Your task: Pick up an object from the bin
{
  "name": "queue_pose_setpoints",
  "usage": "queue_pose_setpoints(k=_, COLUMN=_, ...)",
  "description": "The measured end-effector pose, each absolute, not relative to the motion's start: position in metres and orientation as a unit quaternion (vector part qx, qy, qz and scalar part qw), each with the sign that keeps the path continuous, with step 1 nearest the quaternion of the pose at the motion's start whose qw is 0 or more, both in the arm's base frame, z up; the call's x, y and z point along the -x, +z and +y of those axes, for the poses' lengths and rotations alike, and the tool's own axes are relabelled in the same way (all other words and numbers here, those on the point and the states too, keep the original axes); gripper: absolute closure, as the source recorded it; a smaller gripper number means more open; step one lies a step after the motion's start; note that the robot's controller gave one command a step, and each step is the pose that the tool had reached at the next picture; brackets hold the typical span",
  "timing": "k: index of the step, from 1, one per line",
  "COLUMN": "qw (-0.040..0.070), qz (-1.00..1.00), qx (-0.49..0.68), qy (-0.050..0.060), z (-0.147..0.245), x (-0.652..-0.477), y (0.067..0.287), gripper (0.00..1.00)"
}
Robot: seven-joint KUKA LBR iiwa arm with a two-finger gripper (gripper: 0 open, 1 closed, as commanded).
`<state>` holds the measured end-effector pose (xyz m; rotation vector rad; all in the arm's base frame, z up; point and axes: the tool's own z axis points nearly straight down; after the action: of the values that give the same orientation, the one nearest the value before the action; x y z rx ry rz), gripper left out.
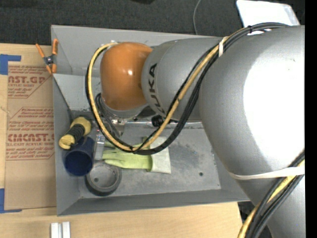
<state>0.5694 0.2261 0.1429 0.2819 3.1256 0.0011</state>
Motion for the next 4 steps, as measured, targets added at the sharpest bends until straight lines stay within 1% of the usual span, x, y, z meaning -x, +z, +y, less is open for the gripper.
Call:
queue_pose_setpoints(k=1, qw=0.002, qz=1.000, qx=0.014, qy=0.002, z=0.225, x=-0.583, y=0.127, gripper=0.00)
queue_pose_setpoints(k=2, qw=0.001, qz=0.998, qx=-0.057, qy=0.001, z=0.208, x=-0.559, y=0.132, gripper=0.00)
queue_pose_setpoints(k=3, qw=0.001, qz=1.000, qx=0.020, qy=0.001, z=0.170, x=-0.541, y=0.143, gripper=0.00)
queue_pose_setpoints(k=4, qw=0.002, qz=1.000, qx=-0.002, qy=0.002, z=0.171, x=-0.531, y=0.169, gripper=0.00)
